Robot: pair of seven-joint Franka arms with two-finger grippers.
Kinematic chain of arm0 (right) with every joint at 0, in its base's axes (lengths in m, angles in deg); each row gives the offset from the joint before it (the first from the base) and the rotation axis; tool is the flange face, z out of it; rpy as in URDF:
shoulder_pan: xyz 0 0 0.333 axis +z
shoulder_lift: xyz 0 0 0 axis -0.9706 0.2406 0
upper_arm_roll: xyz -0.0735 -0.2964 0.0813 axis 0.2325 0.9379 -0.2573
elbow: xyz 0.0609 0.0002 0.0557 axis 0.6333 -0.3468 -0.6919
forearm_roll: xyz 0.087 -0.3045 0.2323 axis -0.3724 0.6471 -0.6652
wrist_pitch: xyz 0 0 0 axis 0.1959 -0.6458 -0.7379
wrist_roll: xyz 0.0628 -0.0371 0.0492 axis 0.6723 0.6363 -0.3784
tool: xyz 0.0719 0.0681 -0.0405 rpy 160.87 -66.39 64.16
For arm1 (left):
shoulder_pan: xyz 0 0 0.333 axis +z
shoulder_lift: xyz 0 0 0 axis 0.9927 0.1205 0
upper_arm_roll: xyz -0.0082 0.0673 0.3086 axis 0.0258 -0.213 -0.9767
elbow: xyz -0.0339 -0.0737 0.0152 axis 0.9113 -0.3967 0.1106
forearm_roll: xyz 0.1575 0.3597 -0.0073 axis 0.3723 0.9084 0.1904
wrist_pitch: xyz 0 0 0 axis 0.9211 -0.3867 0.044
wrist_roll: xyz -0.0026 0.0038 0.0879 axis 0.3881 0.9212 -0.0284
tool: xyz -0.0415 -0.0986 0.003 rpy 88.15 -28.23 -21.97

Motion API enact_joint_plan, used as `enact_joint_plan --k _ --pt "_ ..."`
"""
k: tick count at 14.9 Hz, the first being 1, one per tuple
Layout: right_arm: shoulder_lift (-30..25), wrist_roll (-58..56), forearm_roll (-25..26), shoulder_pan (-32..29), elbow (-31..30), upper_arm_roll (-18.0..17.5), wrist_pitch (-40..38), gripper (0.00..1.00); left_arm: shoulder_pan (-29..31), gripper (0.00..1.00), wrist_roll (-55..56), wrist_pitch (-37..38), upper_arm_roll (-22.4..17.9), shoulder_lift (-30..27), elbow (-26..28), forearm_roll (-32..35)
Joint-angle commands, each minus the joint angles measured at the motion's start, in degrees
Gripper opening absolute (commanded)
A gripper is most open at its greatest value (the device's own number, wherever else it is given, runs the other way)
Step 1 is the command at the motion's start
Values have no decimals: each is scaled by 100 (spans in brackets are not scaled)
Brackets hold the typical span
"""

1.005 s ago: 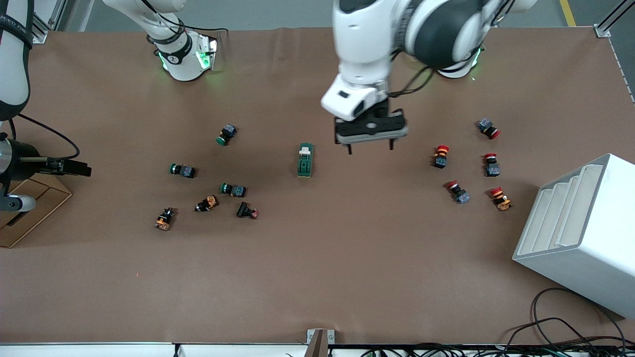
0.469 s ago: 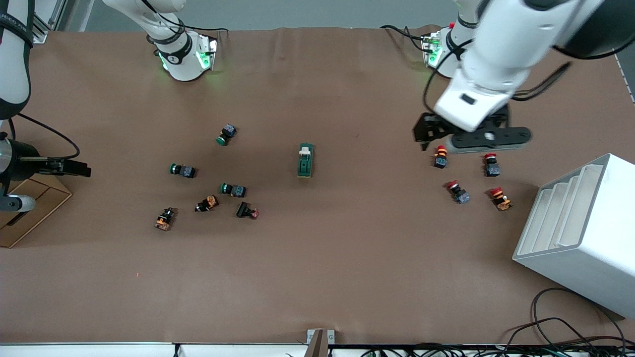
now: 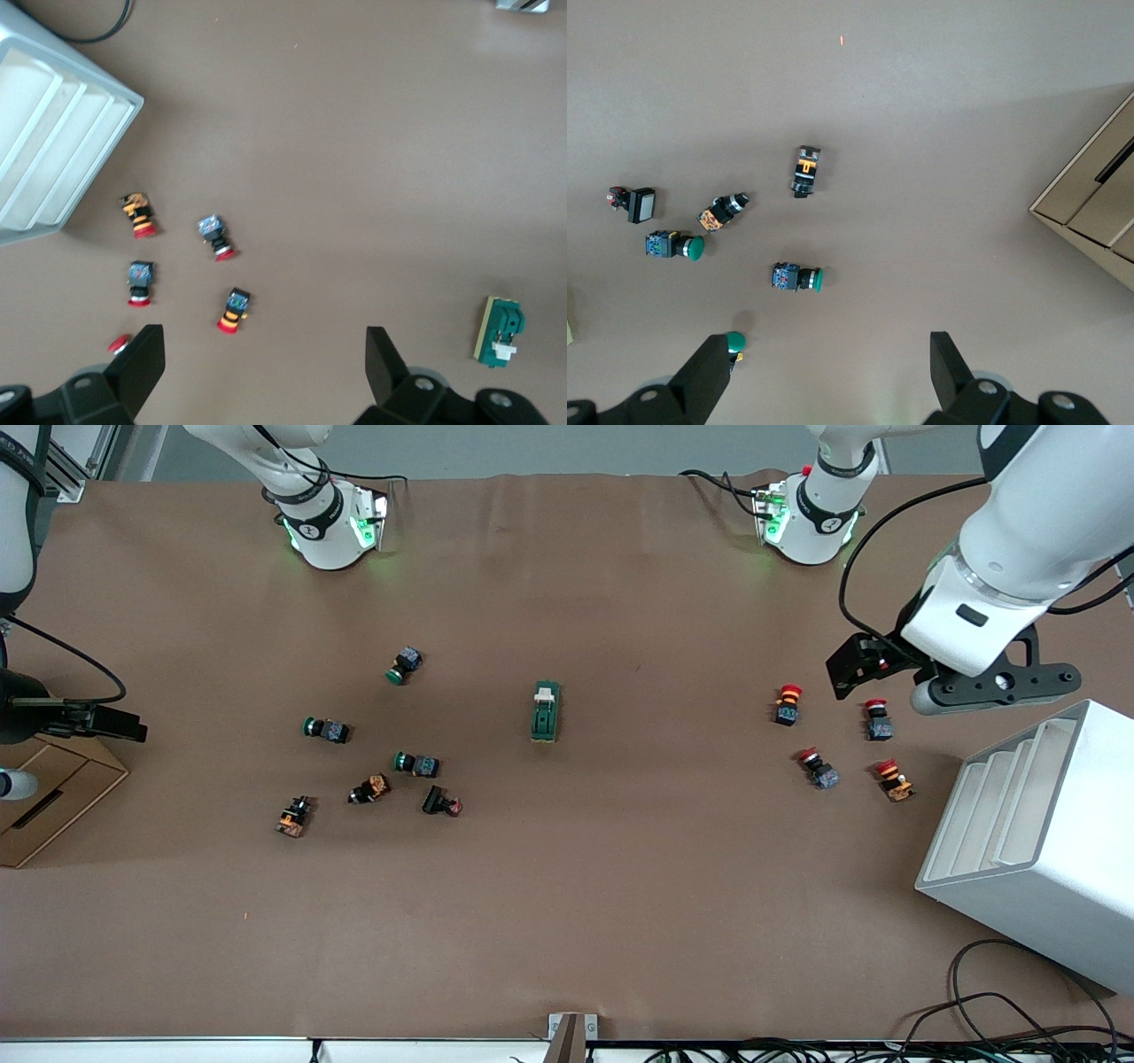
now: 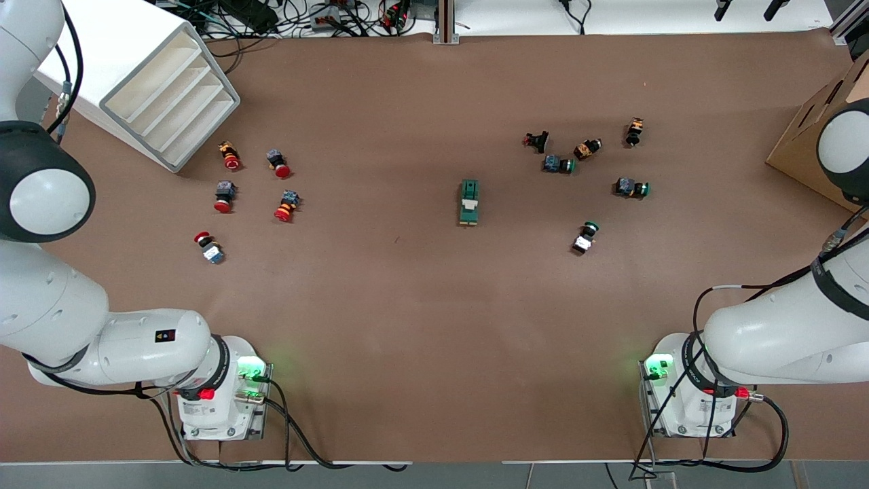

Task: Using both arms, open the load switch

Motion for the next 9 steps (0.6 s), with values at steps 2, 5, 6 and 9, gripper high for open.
enact_joint_plan --k 2,5,6,9 --pt "-135 -58 -18 -14 -50 -124 -250 100 238 100 -108 232 -227 -548 142 -108" --pt "-389 -85 25 39 -102 -115 -215 100 -190 100 -659 258 -1042 -759 317 -328" --pt "-425 -85 34 100 -128 -106 -250 100 -306 100 -975 258 -1393 -908 484 -345" --pt "-714 -67 34 205 -435 -71 -242 100 -334 100 -1828 250 -2010 -1235 880 -723"
